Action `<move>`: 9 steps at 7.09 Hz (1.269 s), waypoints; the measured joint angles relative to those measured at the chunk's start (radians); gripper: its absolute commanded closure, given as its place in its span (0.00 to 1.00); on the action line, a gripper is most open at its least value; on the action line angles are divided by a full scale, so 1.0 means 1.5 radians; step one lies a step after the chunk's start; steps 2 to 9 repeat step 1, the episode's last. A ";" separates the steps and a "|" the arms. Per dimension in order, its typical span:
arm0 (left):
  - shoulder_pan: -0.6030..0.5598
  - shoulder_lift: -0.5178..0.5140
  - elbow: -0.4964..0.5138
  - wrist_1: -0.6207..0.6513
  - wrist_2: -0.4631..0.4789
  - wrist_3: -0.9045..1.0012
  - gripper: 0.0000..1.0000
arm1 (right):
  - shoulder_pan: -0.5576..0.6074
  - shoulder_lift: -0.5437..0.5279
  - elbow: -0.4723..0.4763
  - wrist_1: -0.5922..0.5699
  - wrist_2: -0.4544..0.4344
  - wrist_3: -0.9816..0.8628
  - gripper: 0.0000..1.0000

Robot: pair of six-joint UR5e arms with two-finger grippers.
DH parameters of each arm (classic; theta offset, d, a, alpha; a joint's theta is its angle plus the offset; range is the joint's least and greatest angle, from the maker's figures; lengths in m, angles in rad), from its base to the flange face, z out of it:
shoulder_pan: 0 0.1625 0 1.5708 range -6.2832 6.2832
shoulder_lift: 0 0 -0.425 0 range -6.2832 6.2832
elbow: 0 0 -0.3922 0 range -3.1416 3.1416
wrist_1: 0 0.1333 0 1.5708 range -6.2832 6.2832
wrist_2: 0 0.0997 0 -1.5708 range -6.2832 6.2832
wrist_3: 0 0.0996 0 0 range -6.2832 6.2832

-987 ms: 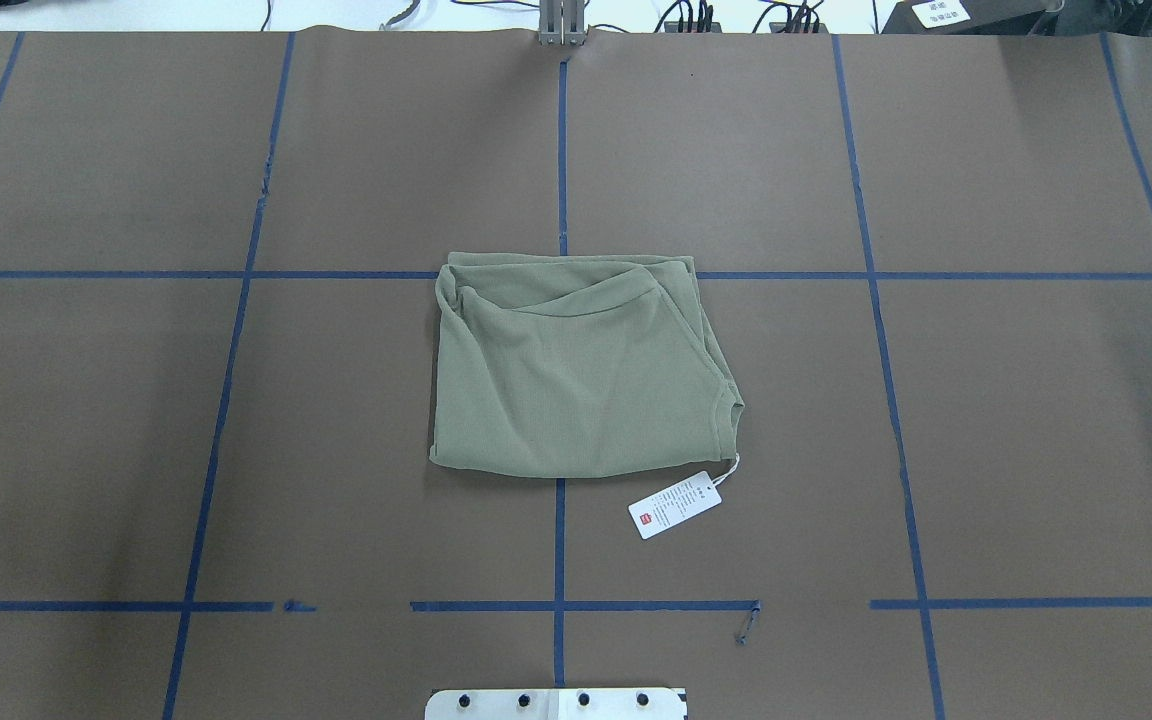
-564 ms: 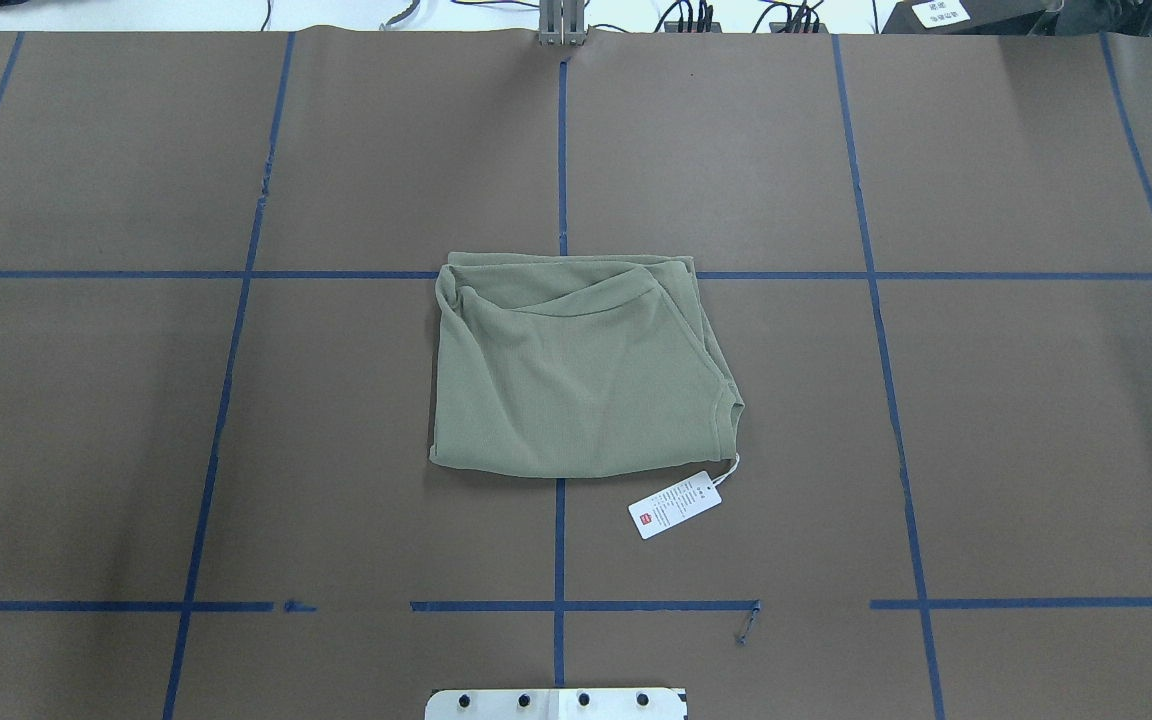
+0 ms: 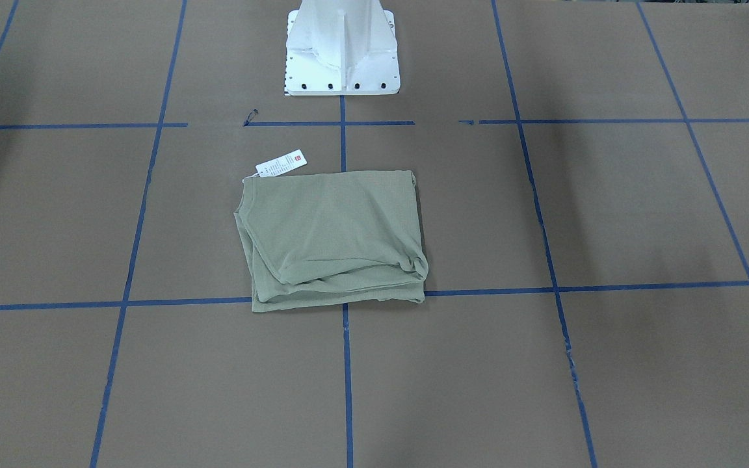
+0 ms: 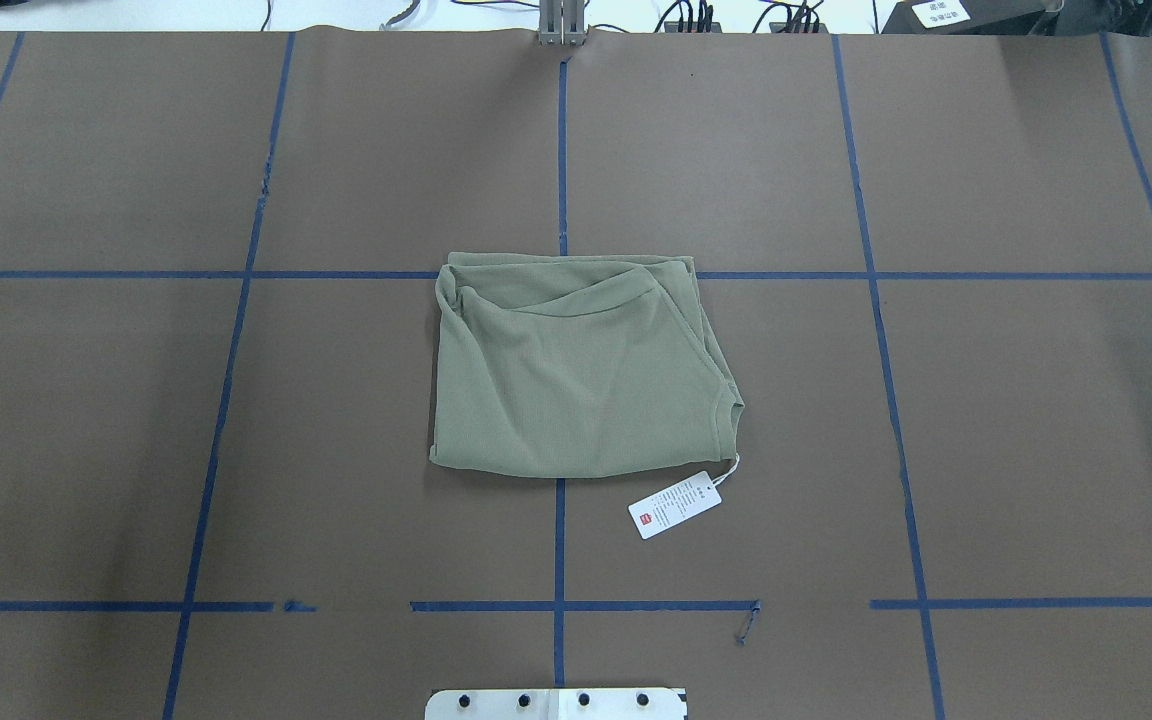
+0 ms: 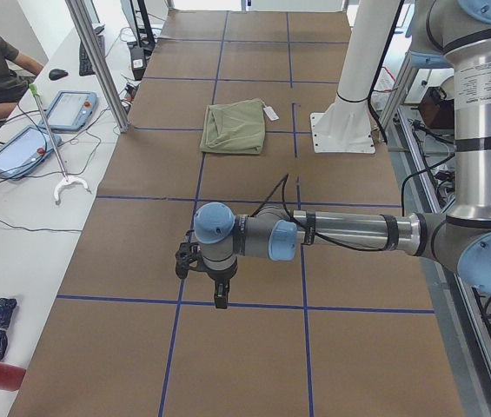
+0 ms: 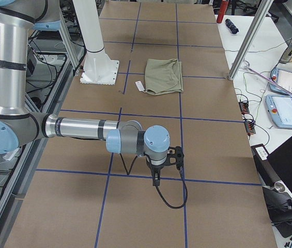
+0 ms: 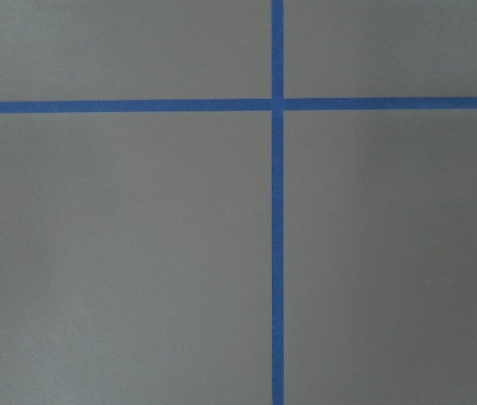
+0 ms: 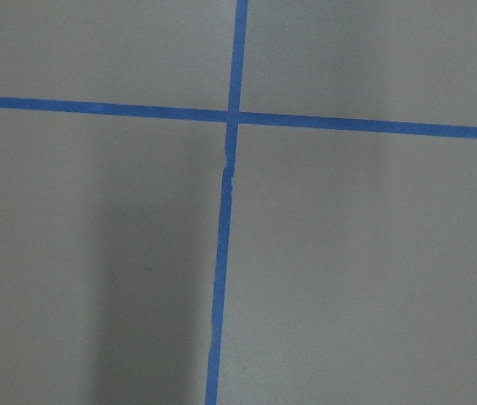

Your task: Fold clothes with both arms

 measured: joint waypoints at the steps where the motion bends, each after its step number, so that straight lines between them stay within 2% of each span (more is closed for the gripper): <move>1: 0.000 0.000 0.000 0.000 0.000 0.000 0.00 | 0.000 0.000 0.000 0.000 0.001 0.000 0.00; 9: 0.000 0.000 0.000 0.000 0.000 0.000 0.00 | 0.000 0.000 0.000 0.000 0.001 0.000 0.00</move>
